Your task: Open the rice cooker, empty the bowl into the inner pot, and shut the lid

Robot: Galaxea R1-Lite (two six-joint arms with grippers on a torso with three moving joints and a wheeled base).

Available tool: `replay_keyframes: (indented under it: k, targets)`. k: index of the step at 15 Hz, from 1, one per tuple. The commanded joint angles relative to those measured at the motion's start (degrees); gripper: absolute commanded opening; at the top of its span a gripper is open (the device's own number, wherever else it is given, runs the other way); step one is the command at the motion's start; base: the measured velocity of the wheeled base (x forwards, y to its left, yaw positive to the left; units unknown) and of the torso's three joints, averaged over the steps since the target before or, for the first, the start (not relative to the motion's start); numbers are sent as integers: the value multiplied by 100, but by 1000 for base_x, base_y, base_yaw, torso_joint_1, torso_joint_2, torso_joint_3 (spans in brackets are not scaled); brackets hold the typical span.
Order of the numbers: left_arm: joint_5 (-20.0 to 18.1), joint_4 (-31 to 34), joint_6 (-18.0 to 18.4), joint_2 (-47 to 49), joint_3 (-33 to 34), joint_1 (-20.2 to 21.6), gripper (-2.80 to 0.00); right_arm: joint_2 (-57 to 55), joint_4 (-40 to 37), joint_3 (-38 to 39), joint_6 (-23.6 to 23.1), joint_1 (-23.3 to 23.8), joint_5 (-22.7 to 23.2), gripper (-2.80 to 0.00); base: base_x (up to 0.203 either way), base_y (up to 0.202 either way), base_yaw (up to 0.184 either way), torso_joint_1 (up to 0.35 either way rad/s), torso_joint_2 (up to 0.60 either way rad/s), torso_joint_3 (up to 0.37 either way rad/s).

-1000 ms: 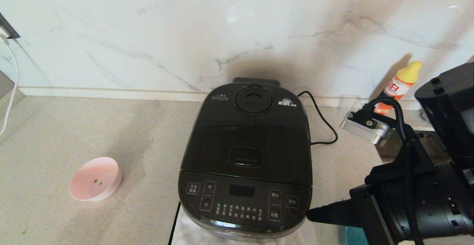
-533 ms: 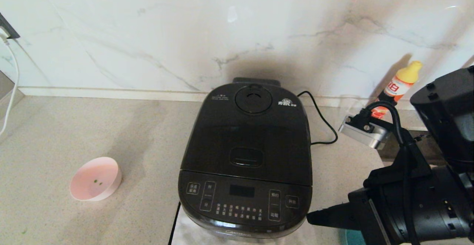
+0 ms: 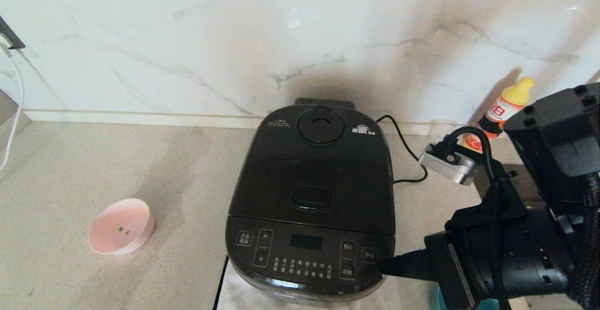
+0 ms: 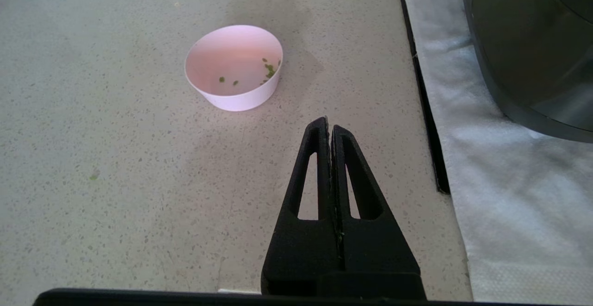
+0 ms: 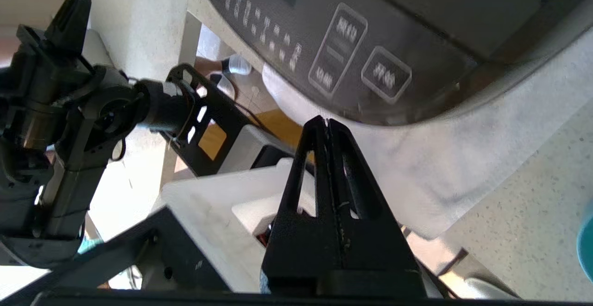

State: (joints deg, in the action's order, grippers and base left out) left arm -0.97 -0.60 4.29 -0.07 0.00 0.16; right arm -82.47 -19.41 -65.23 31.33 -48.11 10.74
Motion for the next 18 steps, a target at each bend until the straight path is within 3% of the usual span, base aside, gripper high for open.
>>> replay_keyframes:
  k: [1, 18]
  targets:
    - [0, -2, 2, 7, 53, 2, -280, -85, 122, -7, 30, 30, 7, -280, 0, 0, 0, 0, 0, 0]
    - [0, -2, 10, 7, 53, 2, -280, -296, 280, 0, 14, 136, 33, -280, 0, 0, 0, 0, 0, 0]
